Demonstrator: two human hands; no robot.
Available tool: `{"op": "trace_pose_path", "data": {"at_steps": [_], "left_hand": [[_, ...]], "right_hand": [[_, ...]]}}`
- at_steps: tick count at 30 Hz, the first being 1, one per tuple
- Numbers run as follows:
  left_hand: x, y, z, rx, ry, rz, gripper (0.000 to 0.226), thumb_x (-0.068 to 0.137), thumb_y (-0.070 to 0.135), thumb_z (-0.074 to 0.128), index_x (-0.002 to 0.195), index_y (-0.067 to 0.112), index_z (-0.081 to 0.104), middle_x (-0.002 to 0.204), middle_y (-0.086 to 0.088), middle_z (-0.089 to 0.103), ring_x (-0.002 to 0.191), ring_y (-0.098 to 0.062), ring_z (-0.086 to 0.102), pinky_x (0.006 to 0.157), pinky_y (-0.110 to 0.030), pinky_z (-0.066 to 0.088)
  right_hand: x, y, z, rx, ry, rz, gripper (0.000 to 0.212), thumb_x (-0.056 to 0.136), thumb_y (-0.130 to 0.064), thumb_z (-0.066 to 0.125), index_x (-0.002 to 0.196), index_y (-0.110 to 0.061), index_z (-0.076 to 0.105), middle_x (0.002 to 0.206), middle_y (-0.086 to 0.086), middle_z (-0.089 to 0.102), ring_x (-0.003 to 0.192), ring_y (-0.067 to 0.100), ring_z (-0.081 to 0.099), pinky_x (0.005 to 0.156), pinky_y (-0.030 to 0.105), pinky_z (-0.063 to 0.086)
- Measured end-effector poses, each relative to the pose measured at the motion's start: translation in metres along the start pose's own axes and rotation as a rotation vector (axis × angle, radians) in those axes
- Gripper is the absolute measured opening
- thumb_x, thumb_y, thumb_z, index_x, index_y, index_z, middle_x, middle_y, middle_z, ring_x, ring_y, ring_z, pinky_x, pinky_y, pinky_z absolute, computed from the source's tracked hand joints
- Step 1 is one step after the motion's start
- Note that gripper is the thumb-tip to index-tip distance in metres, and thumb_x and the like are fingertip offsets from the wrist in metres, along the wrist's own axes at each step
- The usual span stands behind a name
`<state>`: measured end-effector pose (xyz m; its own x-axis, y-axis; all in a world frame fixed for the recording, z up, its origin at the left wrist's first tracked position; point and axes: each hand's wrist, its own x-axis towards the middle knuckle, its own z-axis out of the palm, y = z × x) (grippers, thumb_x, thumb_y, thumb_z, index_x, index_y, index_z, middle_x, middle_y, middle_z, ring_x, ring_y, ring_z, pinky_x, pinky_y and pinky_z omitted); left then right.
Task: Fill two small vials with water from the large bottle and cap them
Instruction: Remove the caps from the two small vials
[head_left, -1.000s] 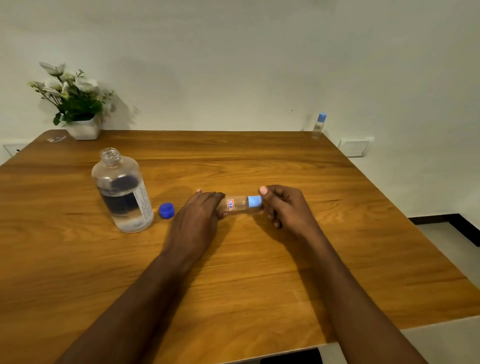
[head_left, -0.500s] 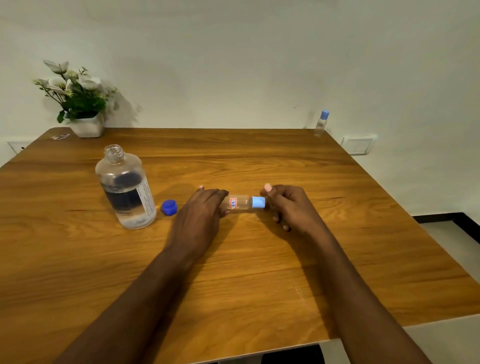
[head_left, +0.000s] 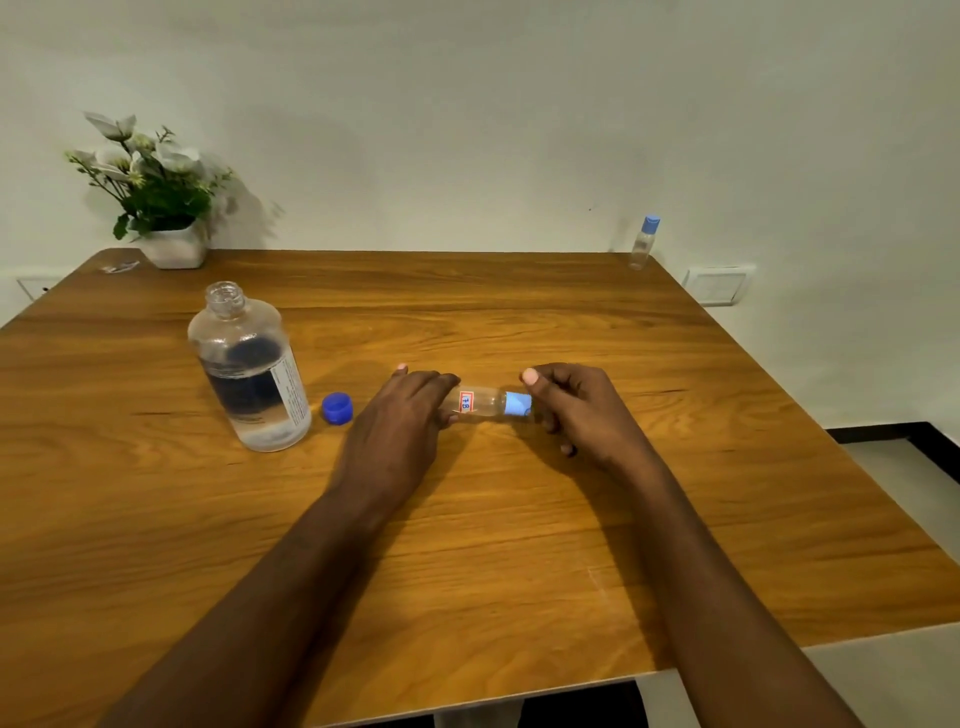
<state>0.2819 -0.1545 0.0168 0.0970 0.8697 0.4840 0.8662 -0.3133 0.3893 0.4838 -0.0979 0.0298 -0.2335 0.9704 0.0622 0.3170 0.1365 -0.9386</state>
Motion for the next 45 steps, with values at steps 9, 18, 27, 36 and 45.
{"op": "trace_pose_path", "data": {"at_steps": [9,18,27,36,45], "left_hand": [[0.001,-0.001,0.001,0.006,-0.005,0.008,0.039,0.086,0.007,0.066,0.125,0.007,0.06,0.117,-0.012,0.064,0.108,-0.028,0.058,0.109,-0.045,0.037],[0.0,-0.003,0.007,-0.039,-0.02,-0.025,0.036,0.094,0.016,0.057,0.129,0.012,0.054,0.112,-0.009,0.065,0.107,-0.024,0.058,0.115,-0.038,0.022],[0.0,-0.006,0.009,0.056,0.013,0.037,0.033,0.085,0.034,0.068,0.112,0.017,0.063,0.103,-0.001,0.065,0.096,-0.021,0.059,0.097,-0.042,0.043],[0.023,0.005,0.018,-0.309,0.142,-0.351,0.024,0.08,0.03,0.073,0.101,0.018,0.07,0.09,0.005,0.071,0.085,-0.01,0.065,0.076,-0.033,0.054],[0.039,0.005,0.026,-0.205,0.15,-0.441,0.025,0.083,0.026,0.068,0.104,0.014,0.069,0.098,-0.003,0.072,0.092,-0.023,0.066,0.081,-0.041,0.053]], "right_hand": [[-0.001,0.002,-0.003,-0.061,-0.119,-0.027,0.017,0.096,-0.019,0.063,0.107,-0.014,0.074,0.078,0.002,0.07,0.059,0.007,0.054,0.044,0.018,0.041],[0.001,0.003,-0.007,0.222,0.022,-0.059,0.02,0.077,0.005,0.077,0.091,-0.006,0.069,0.094,0.021,0.072,0.078,0.026,0.07,0.071,0.037,0.062],[-0.004,0.0,0.007,0.245,-0.066,-0.148,0.042,0.082,0.007,0.071,0.107,-0.028,0.069,0.104,-0.011,0.073,0.088,0.011,0.074,0.076,0.023,0.059],[0.01,0.013,0.022,0.008,0.183,-0.082,0.026,0.079,-0.012,0.079,0.101,-0.016,0.068,0.096,-0.001,0.076,0.089,0.009,0.072,0.078,0.027,0.057],[0.041,0.015,0.034,-0.265,0.297,-0.107,0.032,0.078,-0.02,0.079,0.109,-0.013,0.074,0.102,0.0,0.075,0.09,0.007,0.066,0.072,0.013,0.045]]}}
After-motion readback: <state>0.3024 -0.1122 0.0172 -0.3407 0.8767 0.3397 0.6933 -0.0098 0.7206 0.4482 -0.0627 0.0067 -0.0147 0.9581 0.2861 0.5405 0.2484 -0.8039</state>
